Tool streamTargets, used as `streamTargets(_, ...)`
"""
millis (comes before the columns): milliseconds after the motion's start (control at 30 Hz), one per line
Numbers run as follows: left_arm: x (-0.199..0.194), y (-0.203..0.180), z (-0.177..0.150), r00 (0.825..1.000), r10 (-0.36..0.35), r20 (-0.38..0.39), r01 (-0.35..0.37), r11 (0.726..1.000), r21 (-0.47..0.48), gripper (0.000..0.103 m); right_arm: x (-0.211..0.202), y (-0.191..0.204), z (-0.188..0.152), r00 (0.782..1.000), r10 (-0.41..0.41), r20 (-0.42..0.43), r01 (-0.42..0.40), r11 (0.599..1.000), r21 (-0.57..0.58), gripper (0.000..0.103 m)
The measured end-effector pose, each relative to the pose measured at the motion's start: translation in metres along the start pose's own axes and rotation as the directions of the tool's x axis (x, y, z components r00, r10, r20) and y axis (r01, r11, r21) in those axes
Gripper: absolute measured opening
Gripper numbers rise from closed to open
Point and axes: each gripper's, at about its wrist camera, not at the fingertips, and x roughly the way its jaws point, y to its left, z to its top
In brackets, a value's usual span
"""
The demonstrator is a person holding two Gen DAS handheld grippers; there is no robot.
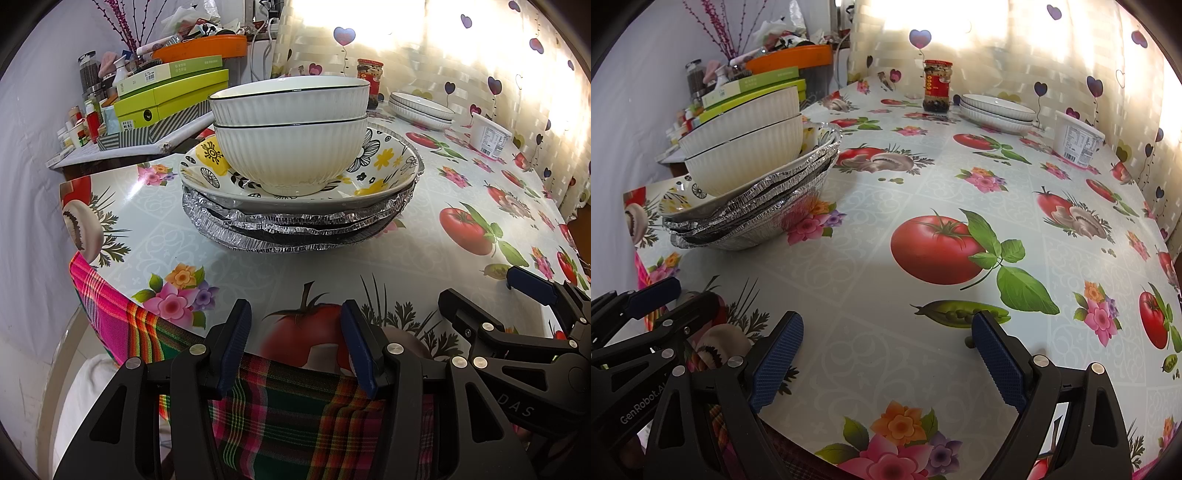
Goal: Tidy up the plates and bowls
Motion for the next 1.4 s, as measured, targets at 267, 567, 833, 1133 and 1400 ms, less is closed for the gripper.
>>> streamTargets(267, 0.0, -0.0001, 0.0001, 1.0, -0.001, 0.0, 0.001, 1.0, 0.0, 0.052, 0.0, 0.0003, -0.0002, 1.0, 0.0, 0.0, 0.0, 1.0, 0.0, 0.094)
streamTargets(567, 0.0002, 0.0001, 0.0, 1.0, 0.0, 0.001, 0.0, 1.0, -0.001, 0.052, 0.0003, 0.0006, -0.0001, 1.0, 0.0, 0.0, 0.0, 1.0, 0.0, 0.096)
streamTargets(833, 0.0004, 0.0001, 0.0001, 1.0, 0.0, 0.001, 0.0, 1.0, 0.0, 0.052, 0.0004, 0.0006, 0.0001, 1.0, 0.0, 0.0, 0.0, 1.0, 0.0, 0.096)
streamTargets(1133, 0.0005, 0.0001, 0.0001, 1.0, 0.0, 0.001, 0.0, 1.0, 0.0, 0.052, 0.0005, 0.0005, 0.0004, 1.0, 0.0, 0.0, 0.0, 1.0, 0.001, 0.096)
streamTargets(1400, 0.0005, 0.0001, 0.0002, 1.0, -0.001, 0.002, 0.001, 1.0, -0.001, 0.052, 0.0006, 0.0005, 0.0004, 1.0, 0.0, 0.0, 0.0, 1.0, 0.0, 0.096)
